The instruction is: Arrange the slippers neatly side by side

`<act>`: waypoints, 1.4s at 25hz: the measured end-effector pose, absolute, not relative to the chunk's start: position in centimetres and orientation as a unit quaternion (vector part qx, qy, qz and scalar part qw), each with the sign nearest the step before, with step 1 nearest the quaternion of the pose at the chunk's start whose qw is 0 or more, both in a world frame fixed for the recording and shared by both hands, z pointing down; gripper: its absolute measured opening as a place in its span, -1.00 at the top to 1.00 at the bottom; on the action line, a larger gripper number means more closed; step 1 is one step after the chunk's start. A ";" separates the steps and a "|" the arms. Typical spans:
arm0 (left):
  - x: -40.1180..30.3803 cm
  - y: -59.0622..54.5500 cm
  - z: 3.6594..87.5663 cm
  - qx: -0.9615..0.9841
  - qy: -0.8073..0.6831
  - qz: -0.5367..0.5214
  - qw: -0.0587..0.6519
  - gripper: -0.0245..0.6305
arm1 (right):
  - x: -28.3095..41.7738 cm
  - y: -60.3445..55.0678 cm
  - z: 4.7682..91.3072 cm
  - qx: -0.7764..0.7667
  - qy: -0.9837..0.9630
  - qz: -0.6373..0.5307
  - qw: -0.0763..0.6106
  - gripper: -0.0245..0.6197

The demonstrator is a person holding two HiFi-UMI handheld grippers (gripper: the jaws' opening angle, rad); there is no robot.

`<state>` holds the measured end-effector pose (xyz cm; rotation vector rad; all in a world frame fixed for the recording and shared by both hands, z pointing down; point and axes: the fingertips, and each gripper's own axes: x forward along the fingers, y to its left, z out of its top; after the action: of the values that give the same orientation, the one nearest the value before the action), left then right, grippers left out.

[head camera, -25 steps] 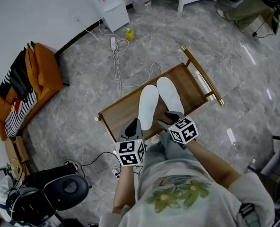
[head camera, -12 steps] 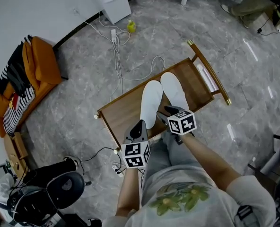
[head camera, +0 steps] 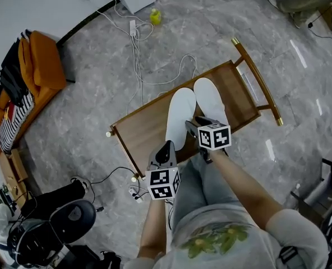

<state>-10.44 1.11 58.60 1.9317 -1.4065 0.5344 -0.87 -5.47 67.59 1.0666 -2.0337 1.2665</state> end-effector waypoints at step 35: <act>-8.8 1.2 59.8 0.750 -0.521 0.217 0.345 0.88 | -2.0 -7.1 68.1 0.248 -0.794 0.335 0.443 0.82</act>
<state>-8.84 1.23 59.79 1.9474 -1.3543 0.5628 -1.98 -7.12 68.12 0.6154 -1.9683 0.8299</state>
